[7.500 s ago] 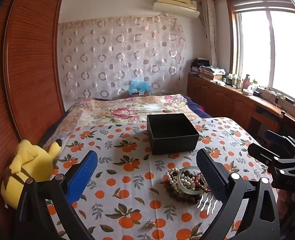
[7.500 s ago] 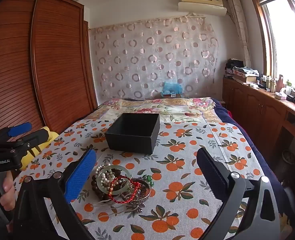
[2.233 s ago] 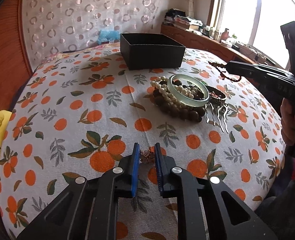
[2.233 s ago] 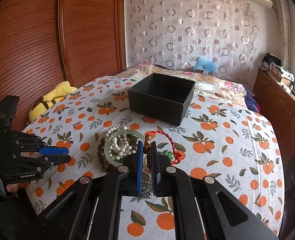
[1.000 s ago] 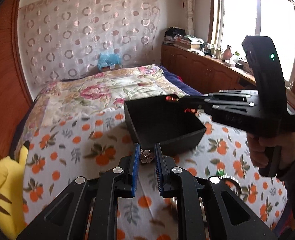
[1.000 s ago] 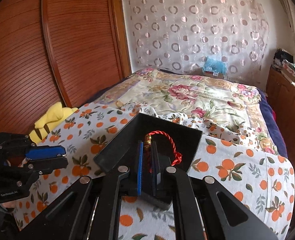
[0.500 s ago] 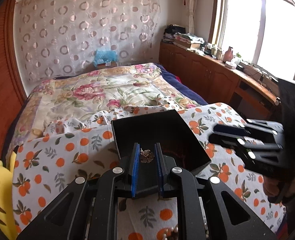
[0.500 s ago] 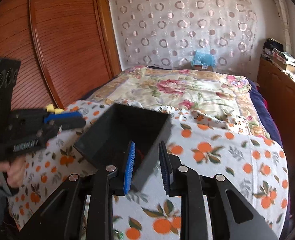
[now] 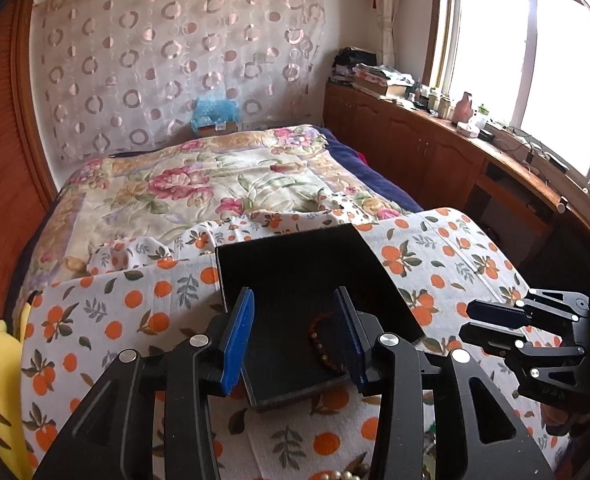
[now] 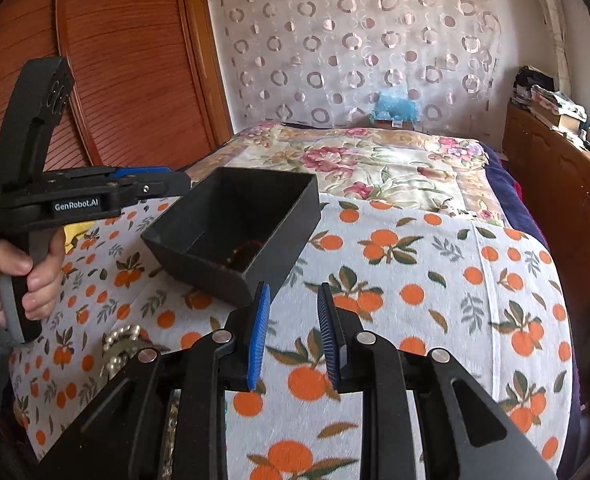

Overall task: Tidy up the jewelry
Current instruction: 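Carry both items into the black box and open both tools, then lower the left tool onto the jade bangle and close on it, then lift the jade bangle with the left tool while the right tool grasps a dark bangle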

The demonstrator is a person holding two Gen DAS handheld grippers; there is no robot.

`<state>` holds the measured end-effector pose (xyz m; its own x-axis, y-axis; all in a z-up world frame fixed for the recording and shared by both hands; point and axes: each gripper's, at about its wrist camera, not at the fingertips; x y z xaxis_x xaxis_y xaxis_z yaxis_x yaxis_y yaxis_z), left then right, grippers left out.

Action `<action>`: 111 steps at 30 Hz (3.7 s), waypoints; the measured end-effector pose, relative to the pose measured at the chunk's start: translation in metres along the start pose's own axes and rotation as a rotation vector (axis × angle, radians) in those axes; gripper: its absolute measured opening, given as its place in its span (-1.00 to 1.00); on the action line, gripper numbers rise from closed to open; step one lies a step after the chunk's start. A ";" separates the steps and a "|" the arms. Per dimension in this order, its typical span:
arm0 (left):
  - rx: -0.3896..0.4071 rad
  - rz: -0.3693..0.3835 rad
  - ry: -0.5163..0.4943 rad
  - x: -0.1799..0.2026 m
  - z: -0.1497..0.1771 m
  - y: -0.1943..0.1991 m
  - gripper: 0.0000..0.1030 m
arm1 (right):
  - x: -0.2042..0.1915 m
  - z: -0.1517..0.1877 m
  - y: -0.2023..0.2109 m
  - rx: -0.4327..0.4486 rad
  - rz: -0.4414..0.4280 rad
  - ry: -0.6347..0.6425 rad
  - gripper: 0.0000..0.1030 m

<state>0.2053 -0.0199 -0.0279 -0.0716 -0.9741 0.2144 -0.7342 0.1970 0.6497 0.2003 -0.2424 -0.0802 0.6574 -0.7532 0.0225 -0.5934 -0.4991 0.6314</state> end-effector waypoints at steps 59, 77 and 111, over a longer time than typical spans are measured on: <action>-0.145 0.014 -0.191 0.053 0.135 0.023 0.34 | -0.060 0.108 0.065 -0.054 0.029 0.005 -0.24; -0.013 0.079 -0.080 0.033 0.127 0.078 0.34 | -0.062 0.076 0.053 -0.048 0.004 0.068 -0.24; 0.039 0.059 -0.013 0.004 0.122 0.089 0.34 | -0.062 0.029 0.020 -0.077 -0.045 0.107 -0.89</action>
<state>0.0575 -0.0198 -0.0581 -0.1246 -0.9622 0.2420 -0.7539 0.2504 0.6074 0.1339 -0.2184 -0.0915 0.7308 -0.6787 0.0727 -0.5276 -0.4941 0.6910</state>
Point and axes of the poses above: each gripper's, at about its wrist camera, not at the fingertips, and y roughly against the way its jaws point, x to its right, z to its underside, and after that the axes turned 12 degrees about y, right-handed
